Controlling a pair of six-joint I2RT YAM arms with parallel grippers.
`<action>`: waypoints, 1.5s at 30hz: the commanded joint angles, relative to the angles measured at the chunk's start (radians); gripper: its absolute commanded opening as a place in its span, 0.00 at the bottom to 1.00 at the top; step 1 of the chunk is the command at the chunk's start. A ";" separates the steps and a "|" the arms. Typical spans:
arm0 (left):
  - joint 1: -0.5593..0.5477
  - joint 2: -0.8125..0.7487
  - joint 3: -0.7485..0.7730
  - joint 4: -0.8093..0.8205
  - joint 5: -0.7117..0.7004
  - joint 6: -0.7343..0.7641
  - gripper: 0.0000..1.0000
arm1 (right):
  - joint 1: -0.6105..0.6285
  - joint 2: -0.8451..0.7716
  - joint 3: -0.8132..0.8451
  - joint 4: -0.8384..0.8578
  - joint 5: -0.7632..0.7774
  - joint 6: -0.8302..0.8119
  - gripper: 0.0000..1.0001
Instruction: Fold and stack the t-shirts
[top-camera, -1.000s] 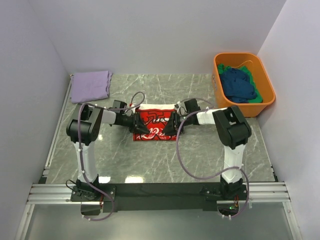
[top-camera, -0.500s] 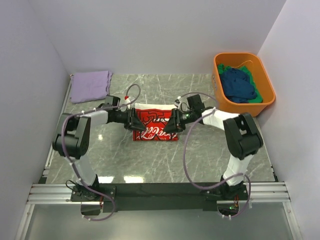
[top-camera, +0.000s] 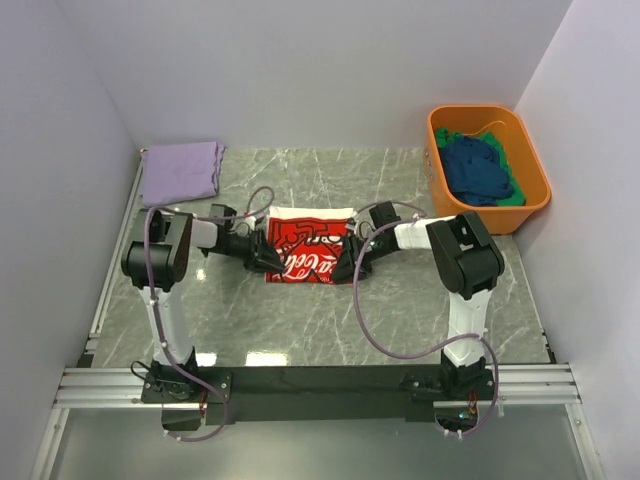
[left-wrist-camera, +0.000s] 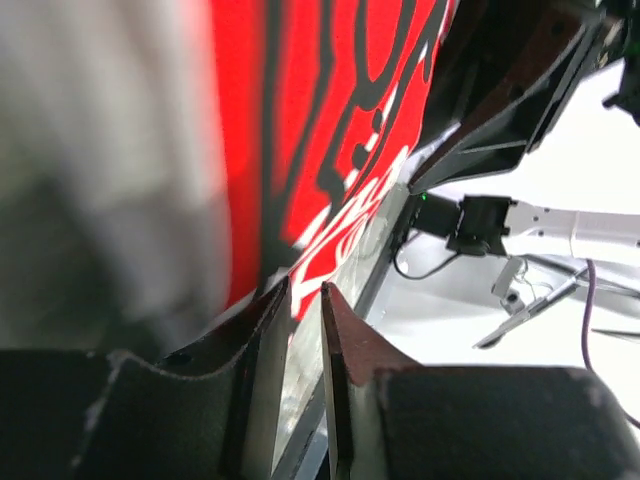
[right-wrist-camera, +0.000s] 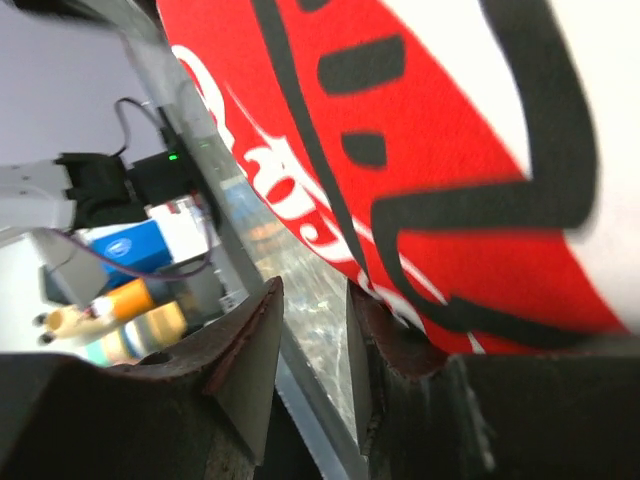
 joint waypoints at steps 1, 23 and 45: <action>0.061 -0.069 0.051 -0.105 -0.143 0.162 0.27 | -0.014 -0.101 0.044 -0.078 0.093 -0.088 0.40; 0.302 -0.697 0.355 -0.242 -0.724 0.169 0.99 | 0.570 -0.241 0.430 -0.230 1.113 -0.836 0.52; 0.395 -0.706 0.272 -0.388 -0.620 0.222 0.99 | 0.727 0.058 0.496 -0.122 1.098 -0.752 0.51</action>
